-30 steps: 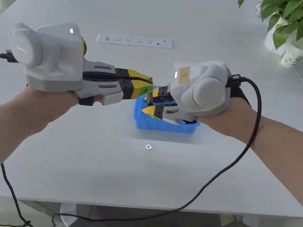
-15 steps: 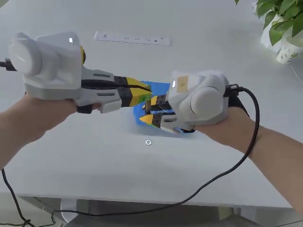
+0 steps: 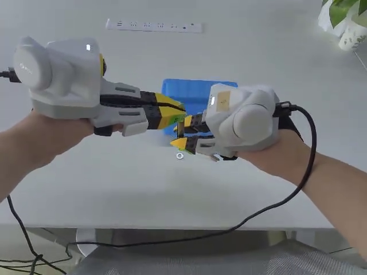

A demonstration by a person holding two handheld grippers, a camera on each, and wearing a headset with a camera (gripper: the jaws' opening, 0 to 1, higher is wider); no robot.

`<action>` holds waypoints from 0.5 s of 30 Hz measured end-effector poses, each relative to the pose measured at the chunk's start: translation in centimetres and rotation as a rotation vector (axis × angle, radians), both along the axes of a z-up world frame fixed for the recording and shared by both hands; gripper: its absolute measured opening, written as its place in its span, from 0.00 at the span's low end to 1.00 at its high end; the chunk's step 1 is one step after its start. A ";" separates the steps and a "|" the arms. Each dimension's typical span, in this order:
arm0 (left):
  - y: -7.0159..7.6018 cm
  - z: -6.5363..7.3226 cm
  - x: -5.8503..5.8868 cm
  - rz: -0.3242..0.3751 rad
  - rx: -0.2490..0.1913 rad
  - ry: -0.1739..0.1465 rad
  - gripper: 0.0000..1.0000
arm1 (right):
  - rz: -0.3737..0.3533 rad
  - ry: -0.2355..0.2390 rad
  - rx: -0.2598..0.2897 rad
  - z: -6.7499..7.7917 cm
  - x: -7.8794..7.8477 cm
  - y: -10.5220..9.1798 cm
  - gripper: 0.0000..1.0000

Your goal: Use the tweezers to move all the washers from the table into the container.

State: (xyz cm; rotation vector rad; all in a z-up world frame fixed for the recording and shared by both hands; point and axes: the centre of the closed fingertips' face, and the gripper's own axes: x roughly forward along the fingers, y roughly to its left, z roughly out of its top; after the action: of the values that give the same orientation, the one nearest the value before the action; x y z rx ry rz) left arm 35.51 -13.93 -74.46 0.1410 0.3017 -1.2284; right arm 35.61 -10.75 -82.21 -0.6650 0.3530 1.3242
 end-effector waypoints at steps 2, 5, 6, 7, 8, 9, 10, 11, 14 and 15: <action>-0.1 -0.4 -0.4 -0.019 0.005 0.012 0.04 | 0.002 0.004 0.002 -0.5 -0.4 -0.1 0.13; -0.1 -1.2 -0.8 -0.035 0.007 0.030 0.04 | 0.005 0.009 -0.006 -1.3 -0.8 -0.3 0.13; -0.2 -1.4 -0.9 -0.040 0.007 0.033 0.04 | 0.005 0.010 -0.007 -1.4 -0.8 -0.3 0.13; -0.2 -1.5 -1.1 -0.043 0.008 0.035 0.04 | 0.005 0.013 -0.008 -1.5 -0.9 -0.4 0.13; -0.3 -1.5 -1.2 -0.043 0.007 0.037 0.04 | 0.005 0.013 -0.009 -1.6 -0.9 -0.4 0.13; -0.3 -1.5 -1.2 -0.043 0.007 0.039 0.04 | 0.006 0.013 -0.009 -1.7 -0.9 -0.4 0.13; -0.3 -1.6 -1.2 -0.042 0.007 0.042 0.04 | 0.007 0.014 -0.010 -1.7 -0.9 -0.4 0.13; -0.3 -1.6 -1.3 -0.041 0.007 0.043 0.04 | 0.007 0.013 -0.011 -1.7 -0.9 -0.4 0.13; -0.4 -1.6 -1.2 -0.038 0.008 0.039 0.04 | 0.006 0.010 -0.011 -1.8 -0.7 -0.3 0.13; -0.4 -1.6 -1.1 -0.038 0.007 0.037 0.04 | 0.007 0.006 -0.012 -1.8 -0.6 -0.3 0.13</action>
State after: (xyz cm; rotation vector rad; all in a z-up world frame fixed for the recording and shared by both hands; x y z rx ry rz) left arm 34.41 -14.36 -76.10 0.1302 0.3367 -1.2684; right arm 34.99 -11.07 -84.03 -0.6728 0.3647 1.3318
